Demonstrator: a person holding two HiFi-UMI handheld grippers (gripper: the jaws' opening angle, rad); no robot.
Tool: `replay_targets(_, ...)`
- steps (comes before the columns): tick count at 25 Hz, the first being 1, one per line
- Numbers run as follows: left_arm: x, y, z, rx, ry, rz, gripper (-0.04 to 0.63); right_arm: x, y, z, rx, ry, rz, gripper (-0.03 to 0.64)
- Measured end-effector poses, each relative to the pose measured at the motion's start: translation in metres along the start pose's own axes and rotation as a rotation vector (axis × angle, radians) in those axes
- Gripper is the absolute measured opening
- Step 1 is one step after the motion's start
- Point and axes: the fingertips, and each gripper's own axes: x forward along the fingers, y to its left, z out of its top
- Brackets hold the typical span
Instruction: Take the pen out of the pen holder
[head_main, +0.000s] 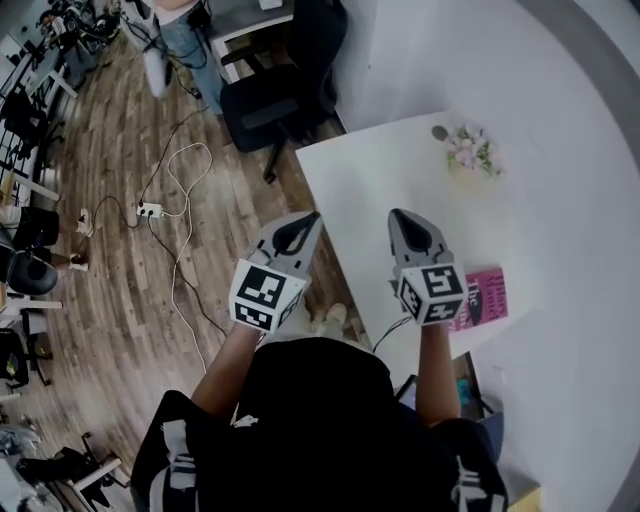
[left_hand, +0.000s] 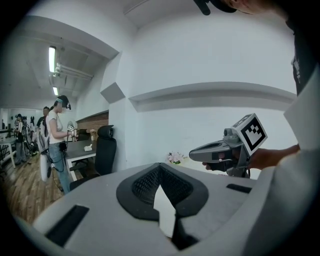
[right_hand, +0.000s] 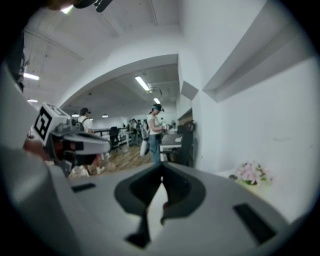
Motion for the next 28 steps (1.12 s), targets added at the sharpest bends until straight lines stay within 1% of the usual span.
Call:
replay_targets(4,0.023,-0.006,0.000,0.002,0.006,-0.064,0.018,-0.002,-0.014,-0.012,0.019,0.043,-0.042,0.034)
replay_targets(11,0.065,-0.012,0.000,0.012,0.030,-0.214,0.018,-0.003,-0.040,-0.036,0.076,0.123,-0.163,0.034)
replay_targets(20,0.113,-0.026,-0.005,0.033,0.080,-0.426,0.018,-0.005,-0.063,-0.081,0.157,0.284,-0.300,0.034)
replay_targets(24,0.127,-0.039,-0.012,0.038,0.105,-0.520,0.018,-0.012,-0.070,-0.105,0.166,0.379,-0.365,0.035)
replay_targets(28,0.139,-0.049,-0.025,0.034,0.137,-0.591,0.018,-0.015,-0.081,-0.135,0.174,0.479,-0.415,0.035)
